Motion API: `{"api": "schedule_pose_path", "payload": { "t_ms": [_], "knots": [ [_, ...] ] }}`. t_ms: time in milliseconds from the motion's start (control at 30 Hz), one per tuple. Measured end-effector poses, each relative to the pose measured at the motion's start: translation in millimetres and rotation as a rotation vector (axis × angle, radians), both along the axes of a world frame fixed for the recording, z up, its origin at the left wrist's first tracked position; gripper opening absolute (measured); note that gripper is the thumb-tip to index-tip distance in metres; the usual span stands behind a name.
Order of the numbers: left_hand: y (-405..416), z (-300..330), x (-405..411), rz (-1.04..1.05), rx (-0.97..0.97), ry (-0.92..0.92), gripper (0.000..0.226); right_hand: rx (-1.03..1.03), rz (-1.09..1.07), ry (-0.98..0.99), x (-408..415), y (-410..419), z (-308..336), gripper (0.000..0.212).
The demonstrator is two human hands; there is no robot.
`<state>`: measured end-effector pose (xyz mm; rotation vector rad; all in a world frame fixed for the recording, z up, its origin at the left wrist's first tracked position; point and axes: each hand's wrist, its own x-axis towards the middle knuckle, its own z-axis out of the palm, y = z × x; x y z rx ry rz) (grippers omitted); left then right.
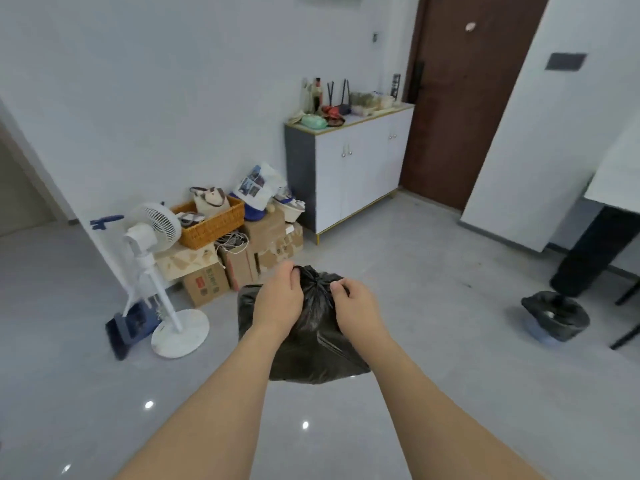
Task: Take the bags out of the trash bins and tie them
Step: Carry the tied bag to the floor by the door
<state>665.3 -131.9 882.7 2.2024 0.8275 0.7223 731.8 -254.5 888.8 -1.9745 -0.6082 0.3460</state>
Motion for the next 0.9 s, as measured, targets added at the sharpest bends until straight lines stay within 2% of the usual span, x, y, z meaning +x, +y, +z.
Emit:
{"api": "schedule_pose_path", "payload": {
  "t_ms": [200, 400, 533, 733, 900],
  "knots": [
    [-98.1, 20.0, 137.1, -0.278, -0.120, -0.058, 0.026, 0.109, -0.356, -0.103, 90.9, -102.6, 23.1, 0.033],
    [-154.0, 27.3, 252.9, -0.505, -0.148, -0.029, 0.025, 0.178, -0.604, -0.071, 186.8, -159.4, 21.5, 0.024],
    [-148.9, 14.9, 330.7, -0.569, -0.192, -0.007, 0.025, 0.207, -0.644, 0.015, 269.8, -157.2, 5.5, 0.026],
    [-89.7, 5.3, 455.6, -0.607, -0.201, -0.036, 0.023, 0.193, -0.545, 0.020, 397.1, -123.0, -2.7, 0.022],
    [-101.5, 7.0, 572.3, -0.625, -0.235, -0.012, 0.024, 0.327, -0.643, 0.194, 504.9, -125.8, -2.4, 0.027]
  ]
}}
